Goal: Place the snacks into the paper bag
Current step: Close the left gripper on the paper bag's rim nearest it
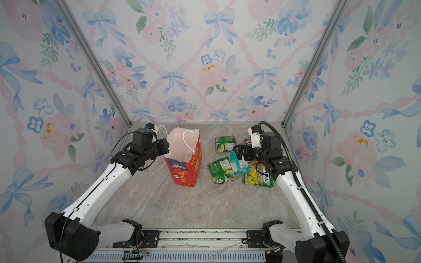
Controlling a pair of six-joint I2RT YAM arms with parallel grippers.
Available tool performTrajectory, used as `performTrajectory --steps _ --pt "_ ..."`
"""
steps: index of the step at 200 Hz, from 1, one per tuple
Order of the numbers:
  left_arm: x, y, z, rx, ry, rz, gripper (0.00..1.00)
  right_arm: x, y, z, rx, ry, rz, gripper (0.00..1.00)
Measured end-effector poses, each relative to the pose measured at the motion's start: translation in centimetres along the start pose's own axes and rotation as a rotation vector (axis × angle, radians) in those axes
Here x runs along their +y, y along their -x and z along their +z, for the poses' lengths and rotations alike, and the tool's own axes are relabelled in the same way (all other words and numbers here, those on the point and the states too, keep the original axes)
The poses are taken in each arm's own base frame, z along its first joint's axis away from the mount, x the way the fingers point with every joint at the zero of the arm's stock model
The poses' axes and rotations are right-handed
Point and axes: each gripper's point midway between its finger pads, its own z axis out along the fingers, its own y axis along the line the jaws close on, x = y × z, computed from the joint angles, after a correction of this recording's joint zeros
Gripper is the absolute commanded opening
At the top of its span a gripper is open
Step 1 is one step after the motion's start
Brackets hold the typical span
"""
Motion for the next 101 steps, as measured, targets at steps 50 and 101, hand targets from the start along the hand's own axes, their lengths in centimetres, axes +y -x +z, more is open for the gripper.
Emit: performTrajectory --steps 50,101 --pt "0.69 0.02 -0.46 -0.030 0.027 -0.074 0.00 -0.07 -0.41 0.00 0.017 -0.003 -0.002 0.97" --pt "0.55 0.14 0.11 -0.055 0.004 -0.132 0.00 0.12 -0.67 0.00 0.028 0.009 0.000 0.97"
